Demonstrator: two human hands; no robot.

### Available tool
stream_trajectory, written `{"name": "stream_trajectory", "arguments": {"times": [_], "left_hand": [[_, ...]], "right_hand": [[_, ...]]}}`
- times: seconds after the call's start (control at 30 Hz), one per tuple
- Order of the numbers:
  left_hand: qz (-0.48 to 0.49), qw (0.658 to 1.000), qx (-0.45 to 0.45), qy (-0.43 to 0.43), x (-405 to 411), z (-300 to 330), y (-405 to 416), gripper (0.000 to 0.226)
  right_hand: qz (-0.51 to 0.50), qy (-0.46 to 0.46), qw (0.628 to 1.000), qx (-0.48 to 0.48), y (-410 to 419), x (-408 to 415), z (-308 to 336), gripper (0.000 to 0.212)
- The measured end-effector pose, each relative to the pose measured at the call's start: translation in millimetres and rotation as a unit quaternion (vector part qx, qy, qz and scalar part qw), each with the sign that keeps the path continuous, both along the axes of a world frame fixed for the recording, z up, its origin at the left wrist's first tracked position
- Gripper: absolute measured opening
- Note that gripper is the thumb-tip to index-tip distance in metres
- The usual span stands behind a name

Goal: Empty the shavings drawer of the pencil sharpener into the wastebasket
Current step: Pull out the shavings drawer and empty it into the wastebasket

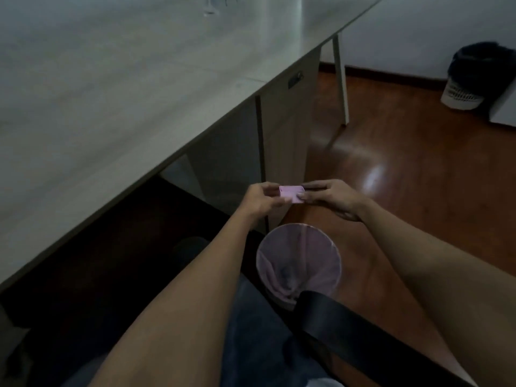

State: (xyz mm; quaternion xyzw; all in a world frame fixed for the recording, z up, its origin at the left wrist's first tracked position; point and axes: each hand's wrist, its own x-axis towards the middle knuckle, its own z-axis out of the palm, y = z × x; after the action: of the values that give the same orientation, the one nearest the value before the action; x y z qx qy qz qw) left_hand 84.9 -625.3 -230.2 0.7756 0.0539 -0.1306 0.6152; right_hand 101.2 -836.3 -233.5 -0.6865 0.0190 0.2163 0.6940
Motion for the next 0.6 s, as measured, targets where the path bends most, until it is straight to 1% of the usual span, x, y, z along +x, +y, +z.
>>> {"name": "stream_trajectory", "arguments": {"times": [0.07, 0.1, 0.2, 0.23, 0.33, 0.37, 0.43, 0.5, 0.53, 0.6], "left_hand": [[0.007, 0.999, -0.007, 0.045, -3, -34, 3, 0.066], [0.01, 0.998, -0.013, 0.066, -4, -49, 4, 0.066], [0.019, 0.991, -0.043, 0.129, -3, -84, 4, 0.06], [0.019, 0.988, -0.047, 0.146, -2, -90, 2, 0.053], [0.029, 0.981, -0.053, 0.184, -2, -99, -3, 0.021], [0.036, 0.979, -0.051, 0.195, -1, -101, -5, 0.02], [0.067, 0.973, -0.048, 0.214, 0, -107, -8, 0.027], [0.099, 0.968, -0.037, 0.228, 5, -113, -8, 0.04], [0.108, 0.966, -0.034, 0.233, 7, -115, -9, 0.049], [0.117, 0.963, -0.025, 0.24, 11, -117, -10, 0.062]], "right_hand": [[0.005, 0.052, 0.999, 0.004, 2, -7, -24, 0.025], [0.008, 0.078, 0.997, 0.001, 3, -8, -35, 0.028], [0.019, 0.125, 0.992, -0.021, 4, -8, -64, 0.061], [0.02, 0.139, 0.99, -0.024, 4, -7, -72, 0.065], [0.012, 0.193, 0.981, -0.007, 5, -4, -86, 0.065], [0.01, 0.209, 0.978, -0.002, 6, -3, -89, 0.064], [-0.005, 0.241, 0.971, -0.006, 10, 0, -93, 0.06], [-0.015, 0.275, 0.961, -0.019, 16, 5, -96, 0.06], [-0.014, 0.289, 0.957, -0.027, 19, 7, -95, 0.053], [-0.015, 0.305, 0.951, -0.046, 25, 10, -92, 0.032]]}}
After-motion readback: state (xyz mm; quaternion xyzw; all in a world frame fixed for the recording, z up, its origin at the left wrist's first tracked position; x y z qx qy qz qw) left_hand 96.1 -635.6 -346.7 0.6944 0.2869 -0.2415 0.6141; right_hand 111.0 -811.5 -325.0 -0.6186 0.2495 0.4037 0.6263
